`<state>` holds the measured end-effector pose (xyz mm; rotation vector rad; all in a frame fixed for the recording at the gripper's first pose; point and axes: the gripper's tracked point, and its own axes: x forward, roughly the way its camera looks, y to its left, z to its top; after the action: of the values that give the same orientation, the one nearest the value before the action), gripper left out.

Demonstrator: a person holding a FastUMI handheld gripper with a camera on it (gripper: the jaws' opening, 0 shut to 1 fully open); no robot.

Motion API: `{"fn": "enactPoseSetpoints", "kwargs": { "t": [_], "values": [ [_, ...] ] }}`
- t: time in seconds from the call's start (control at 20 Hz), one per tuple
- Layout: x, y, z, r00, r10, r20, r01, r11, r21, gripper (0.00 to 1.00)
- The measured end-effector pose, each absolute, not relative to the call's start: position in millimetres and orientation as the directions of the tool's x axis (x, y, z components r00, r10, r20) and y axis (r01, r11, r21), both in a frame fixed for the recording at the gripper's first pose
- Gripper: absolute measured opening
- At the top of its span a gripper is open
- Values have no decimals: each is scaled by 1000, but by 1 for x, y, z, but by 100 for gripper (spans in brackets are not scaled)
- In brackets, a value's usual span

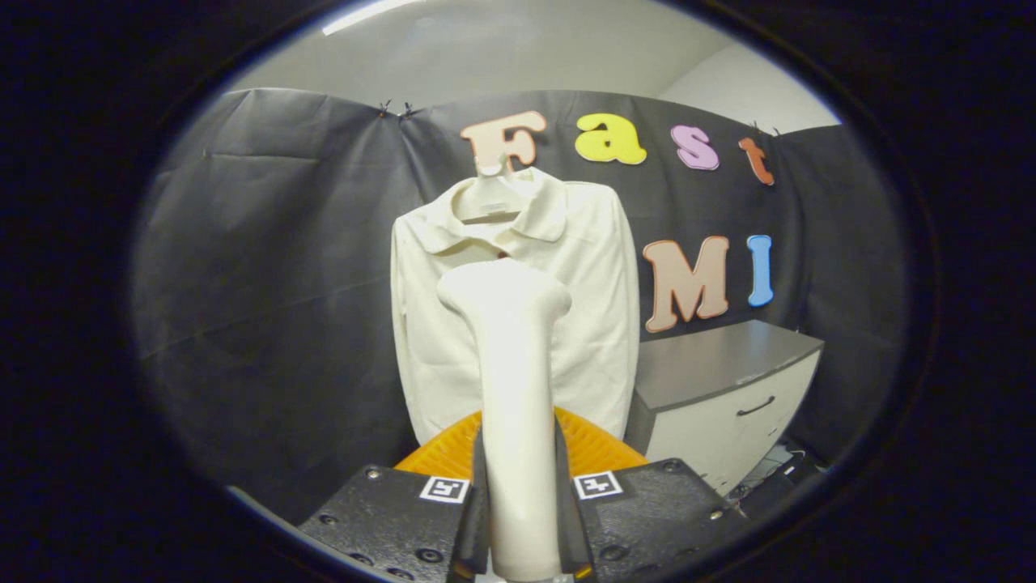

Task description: Iron the clothes twice with a garment steamer, once on the left side and once on the right side.

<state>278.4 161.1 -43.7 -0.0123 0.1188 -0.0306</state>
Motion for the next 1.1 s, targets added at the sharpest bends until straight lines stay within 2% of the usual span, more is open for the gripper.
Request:
{"fn": "enactPoseSetpoints", "kwargs": {
  "t": [0.35, 0.55, 0.7, 0.85, 1.1],
  "values": [
    [334, 214, -37, 993, 79, -87, -83, 996, -45, 33],
    [375, 220, -46, 990, 96, -100, -102, 994, -49, 33],
    [402, 218, -51, 994, 69, -90, -80, 989, -123, 33],
    [430, 222, -76, 990, 71, -126, -85, 990, -116, 33],
    [460, 224, -136, 963, 84, -254, -104, 992, -66, 33]
  ]
}}
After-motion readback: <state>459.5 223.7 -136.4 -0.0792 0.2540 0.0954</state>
